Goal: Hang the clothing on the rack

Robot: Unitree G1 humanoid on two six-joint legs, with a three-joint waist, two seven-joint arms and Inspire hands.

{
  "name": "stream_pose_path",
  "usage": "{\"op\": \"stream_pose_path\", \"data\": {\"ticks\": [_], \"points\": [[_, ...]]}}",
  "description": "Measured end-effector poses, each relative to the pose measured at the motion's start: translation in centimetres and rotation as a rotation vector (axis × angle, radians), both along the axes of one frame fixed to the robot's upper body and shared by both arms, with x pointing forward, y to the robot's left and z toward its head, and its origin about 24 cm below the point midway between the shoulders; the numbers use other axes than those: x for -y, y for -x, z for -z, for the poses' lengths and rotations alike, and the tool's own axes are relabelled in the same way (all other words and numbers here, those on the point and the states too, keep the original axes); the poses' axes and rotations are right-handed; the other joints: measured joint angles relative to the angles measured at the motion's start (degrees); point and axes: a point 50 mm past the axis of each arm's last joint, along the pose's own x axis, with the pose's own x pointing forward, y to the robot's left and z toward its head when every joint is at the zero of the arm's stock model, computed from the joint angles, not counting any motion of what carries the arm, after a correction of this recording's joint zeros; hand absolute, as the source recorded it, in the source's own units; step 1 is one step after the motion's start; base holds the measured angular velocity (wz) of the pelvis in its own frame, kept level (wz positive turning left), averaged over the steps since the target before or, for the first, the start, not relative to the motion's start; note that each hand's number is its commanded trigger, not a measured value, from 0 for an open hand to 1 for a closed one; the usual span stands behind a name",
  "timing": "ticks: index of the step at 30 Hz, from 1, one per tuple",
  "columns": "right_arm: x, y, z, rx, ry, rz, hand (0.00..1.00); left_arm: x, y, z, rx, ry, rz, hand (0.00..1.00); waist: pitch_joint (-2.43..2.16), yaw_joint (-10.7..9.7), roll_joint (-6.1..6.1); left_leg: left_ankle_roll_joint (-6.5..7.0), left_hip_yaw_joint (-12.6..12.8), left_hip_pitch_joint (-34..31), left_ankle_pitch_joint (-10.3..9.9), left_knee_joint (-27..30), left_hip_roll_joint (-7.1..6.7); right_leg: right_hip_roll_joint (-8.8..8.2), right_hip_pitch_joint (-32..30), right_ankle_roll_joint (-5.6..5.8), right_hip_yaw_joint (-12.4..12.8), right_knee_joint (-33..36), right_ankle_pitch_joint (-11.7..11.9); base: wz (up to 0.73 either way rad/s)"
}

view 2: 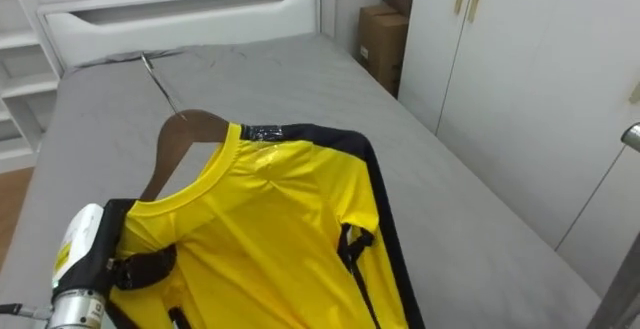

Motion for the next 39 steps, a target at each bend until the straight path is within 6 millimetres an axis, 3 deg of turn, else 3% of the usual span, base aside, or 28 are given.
{"op": "stream_pose_path", "data": {"ticks": [6, 15, 19, 27, 39], "points": [[-0.7, -5.1, -4.8, 0.295, 0.194, -0.161, 0.00, 0.5, -0.3, -1.1, 0.038, -0.064, 0.034, 1.00, 0.21, 0.6, -0.35, -0.08, 0.0, 0.0, 0.2, 0.0, 0.02, 0.03, 0.0, 0.00, 0.1, -0.1, 0.0, 0.00], [-3.3, -8.8, -10.7, 0.624, 0.316, -0.278, 0.00, 0.9, -0.5, -1.5, 0.017, -0.078, 0.049, 1.00, 0.27, 2.6, -0.42, -0.08, 0.5, -0.2, 0.2, -0.2, 0.06, 0.14, -0.4, 0.00, 0.6, -0.1, 0.0, -0.02], [-3.9, -8.9, -10.9, 0.642, 0.320, -0.300, 0.00, 1.0, -0.6, -1.5, 0.003, -0.087, 0.058, 1.00, 0.26, 3.3, -0.39, -0.09, 0.5, -0.3, 0.2, -0.2, 0.08, 0.12, -0.6, 0.00, 0.6, 0.0, 0.0, 0.00], [-5.6, -10.1, -14.0, 0.791, 0.345, -0.371, 0.00, 1.9, -0.7, -1.8, -0.010, -0.260, 0.131, 1.00, 0.23, 4.4, -0.08, -0.09, 0.2, -1.0, 0.2, -0.1, 0.16, 0.09, -1.2, -0.07, 0.0, 0.8, 0.0, 0.02], [-6.8, -10.9, -14.6, 0.822, 0.327, -0.411, 0.00, 1.9, -0.7, -1.6, -0.041, -0.260, 0.135, 1.00, 0.32, 4.6, 0.25, -0.07, -0.2, -1.0, 0.2, -0.1, 0.10, -0.06, -1.1, -0.08, -0.2, 1.0, 0.1, 0.02]]}}
